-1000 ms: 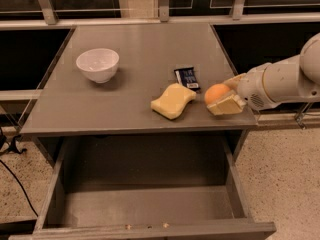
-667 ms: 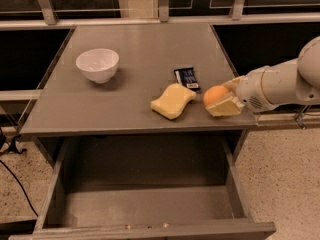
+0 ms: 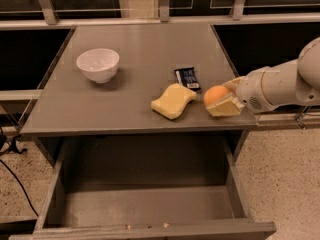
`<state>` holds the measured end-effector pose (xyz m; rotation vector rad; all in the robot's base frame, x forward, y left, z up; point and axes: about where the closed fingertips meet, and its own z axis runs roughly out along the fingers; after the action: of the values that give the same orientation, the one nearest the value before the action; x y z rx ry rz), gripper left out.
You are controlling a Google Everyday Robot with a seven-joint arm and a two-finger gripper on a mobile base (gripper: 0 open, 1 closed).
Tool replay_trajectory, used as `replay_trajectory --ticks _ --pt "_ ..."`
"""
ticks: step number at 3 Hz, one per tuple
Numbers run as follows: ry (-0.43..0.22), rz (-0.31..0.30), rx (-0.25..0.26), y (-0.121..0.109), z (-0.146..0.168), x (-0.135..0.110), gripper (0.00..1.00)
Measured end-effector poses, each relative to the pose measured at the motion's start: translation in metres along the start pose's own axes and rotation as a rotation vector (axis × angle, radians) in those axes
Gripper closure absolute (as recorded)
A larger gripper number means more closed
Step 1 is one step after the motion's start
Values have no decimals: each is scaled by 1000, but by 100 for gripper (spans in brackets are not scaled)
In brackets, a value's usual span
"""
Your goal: Pick orange from top drawer and place on counter
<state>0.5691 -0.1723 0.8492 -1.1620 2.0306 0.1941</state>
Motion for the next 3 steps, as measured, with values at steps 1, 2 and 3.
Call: replay_trajectory --ticks 1,2,3 --pt "0 0 0 0 0 0 60" --pt "0 0 0 0 0 0 37" --pt "0 0 0 0 0 0 14"
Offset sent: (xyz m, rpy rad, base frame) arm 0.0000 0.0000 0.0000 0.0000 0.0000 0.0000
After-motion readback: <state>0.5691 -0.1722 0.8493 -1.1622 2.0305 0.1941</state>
